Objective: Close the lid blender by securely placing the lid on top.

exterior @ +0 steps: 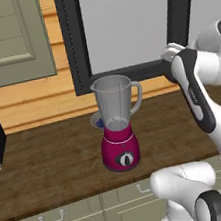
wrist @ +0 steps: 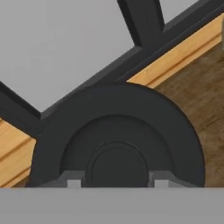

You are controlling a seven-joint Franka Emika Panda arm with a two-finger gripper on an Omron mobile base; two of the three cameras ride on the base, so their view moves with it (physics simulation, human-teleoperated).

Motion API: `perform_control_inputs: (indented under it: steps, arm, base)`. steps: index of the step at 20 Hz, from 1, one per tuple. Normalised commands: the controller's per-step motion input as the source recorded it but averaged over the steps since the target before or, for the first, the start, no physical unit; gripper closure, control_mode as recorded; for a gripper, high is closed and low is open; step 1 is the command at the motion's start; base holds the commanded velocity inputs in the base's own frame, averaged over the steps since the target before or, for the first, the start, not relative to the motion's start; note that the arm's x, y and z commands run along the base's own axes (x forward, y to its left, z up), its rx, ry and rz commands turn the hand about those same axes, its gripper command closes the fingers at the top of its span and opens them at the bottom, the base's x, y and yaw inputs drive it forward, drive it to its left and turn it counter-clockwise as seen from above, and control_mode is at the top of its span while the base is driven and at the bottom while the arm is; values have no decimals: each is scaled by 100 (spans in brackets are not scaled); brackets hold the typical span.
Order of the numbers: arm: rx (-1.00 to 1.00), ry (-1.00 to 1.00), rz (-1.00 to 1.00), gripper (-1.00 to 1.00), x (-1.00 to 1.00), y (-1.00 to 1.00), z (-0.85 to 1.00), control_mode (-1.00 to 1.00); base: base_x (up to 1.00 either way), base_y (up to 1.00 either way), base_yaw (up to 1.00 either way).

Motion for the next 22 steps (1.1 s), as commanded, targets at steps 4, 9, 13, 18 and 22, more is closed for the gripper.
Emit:
perform_control_inputs:
  steps: [4,9,13,18,22]
  arm:
    - [0,2,0,100,0,70,100,-100]
    - [0,28,2,100,24,82,95,-100]
    - [-1,38,3,100,49,73,24,-100]
    - [-8,22,2,100,31,52,0,-100]
    - [-1,3,0,100,8,22,-19,-100]
  base:
    - [0,0,0]
    - [0,0,0]
    - [0,0,0]
    - [0,0,0]
    - [0,0,0]
